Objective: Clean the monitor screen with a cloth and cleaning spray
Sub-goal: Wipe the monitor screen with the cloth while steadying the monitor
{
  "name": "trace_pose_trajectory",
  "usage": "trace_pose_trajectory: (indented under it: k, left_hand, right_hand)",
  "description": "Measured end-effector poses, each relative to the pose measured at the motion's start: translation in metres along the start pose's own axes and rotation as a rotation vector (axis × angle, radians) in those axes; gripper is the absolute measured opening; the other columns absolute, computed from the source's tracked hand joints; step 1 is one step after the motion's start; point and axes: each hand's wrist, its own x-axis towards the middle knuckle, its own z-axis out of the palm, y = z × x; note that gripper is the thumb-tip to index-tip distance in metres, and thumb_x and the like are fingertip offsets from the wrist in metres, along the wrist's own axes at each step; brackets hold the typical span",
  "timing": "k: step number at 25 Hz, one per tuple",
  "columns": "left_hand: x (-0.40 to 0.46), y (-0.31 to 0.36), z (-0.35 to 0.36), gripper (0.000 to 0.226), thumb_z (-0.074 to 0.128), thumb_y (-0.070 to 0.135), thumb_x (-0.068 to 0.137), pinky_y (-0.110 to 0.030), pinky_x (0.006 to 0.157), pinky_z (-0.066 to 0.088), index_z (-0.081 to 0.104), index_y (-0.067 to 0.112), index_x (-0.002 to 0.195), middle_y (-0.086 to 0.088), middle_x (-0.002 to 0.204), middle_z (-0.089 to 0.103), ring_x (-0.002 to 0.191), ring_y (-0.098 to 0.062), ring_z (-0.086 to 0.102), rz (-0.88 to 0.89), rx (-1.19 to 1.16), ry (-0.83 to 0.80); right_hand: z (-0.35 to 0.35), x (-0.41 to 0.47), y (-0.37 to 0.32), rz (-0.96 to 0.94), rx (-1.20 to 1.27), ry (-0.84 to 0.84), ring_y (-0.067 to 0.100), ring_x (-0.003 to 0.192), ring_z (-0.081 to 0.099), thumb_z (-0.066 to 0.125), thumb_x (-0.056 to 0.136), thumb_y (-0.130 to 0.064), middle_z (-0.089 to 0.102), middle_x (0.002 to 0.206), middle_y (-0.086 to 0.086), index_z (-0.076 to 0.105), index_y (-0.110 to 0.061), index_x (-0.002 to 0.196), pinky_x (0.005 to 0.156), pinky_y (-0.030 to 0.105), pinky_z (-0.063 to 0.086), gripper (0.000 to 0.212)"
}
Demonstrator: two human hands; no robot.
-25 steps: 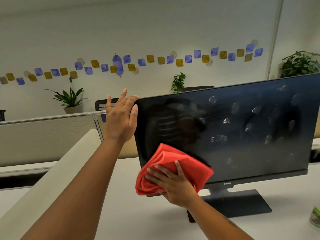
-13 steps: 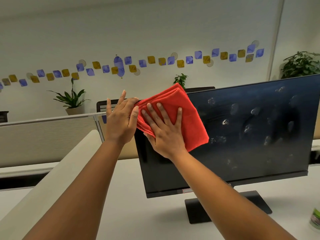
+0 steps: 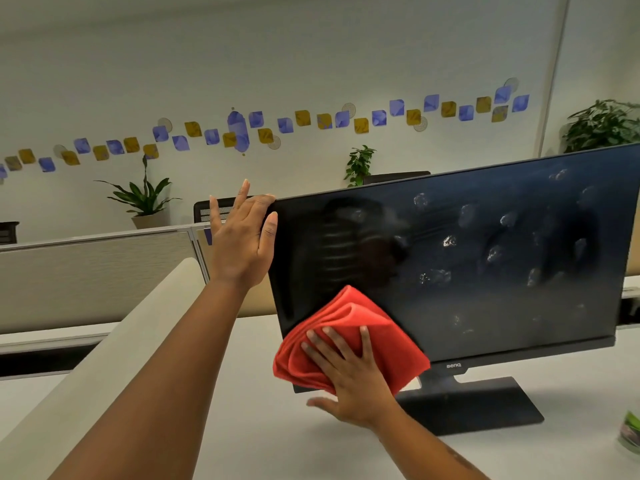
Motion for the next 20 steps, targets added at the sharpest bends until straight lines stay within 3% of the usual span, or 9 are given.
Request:
trace_pose_trajectory:
  k: [4,6,11,15,20]
  left_hand:
    - [0.0,0.003,0.0,0.063,0.01,0.049,0.086,-0.044,0.111,-0.009,0.047,0.017,0.126,-0.004,0.137,0.048,0.138,-0.018,0.023,-0.005,0.041,-0.034]
    - [0.001,0.005,0.0,0.065,0.008,0.05,0.086,-0.042,0.111,-0.011,0.045,0.018,0.129,-0.003,0.138,0.047,0.138,-0.017,0.024,-0.006,0.044,-0.036]
    - [0.003,0.007,0.001,0.066,0.006,0.047,0.086,-0.045,0.111,-0.009,0.044,0.019,0.131,-0.002,0.139,0.046,0.138,-0.013,0.023,-0.007,0.004,-0.039]
    - [0.005,0.008,-0.001,0.064,0.007,0.047,0.086,-0.049,0.111,-0.009,0.045,0.019,0.131,-0.002,0.139,0.046,0.136,-0.007,0.016,-0.036,-0.018,-0.06]
    - [0.001,0.013,0.001,0.066,0.004,0.051,0.086,-0.052,0.11,-0.011,0.037,0.021,0.136,-0.001,0.144,0.038,0.14,-0.014,0.011,-0.031,0.151,-0.059]
  right_hand:
    - [0.01,-0.021,-0.002,-0.031,-0.06,-0.064,0.023,0.144,-0.015,0.06,0.075,-0.053,0.008,0.154,-0.003,0.001,-0.027,0.147,0.11,0.059,-0.009,0.097]
    - [0.004,-0.009,0.003,-0.017,-0.068,-0.034,0.023,0.144,-0.015,0.065,0.073,-0.049,0.007,0.153,-0.003,0.0,-0.027,0.147,0.109,0.06,-0.01,0.101]
    - [-0.04,0.076,0.027,0.121,0.013,0.158,0.017,0.143,-0.019,0.045,0.081,-0.045,-0.008,0.157,-0.005,0.006,-0.031,0.147,0.107,0.061,-0.01,0.077]
    - [-0.073,0.136,0.057,0.276,0.139,0.299,0.011,0.142,-0.019,0.039,0.087,-0.044,0.025,0.154,-0.006,0.021,-0.03,0.144,0.107,0.06,-0.013,0.061]
    - [-0.084,0.137,0.098,0.401,0.139,0.347,0.007,0.14,-0.023,0.034,0.088,-0.046,0.026,0.153,-0.006,0.022,-0.03,0.144,0.106,0.058,-0.019,0.06]
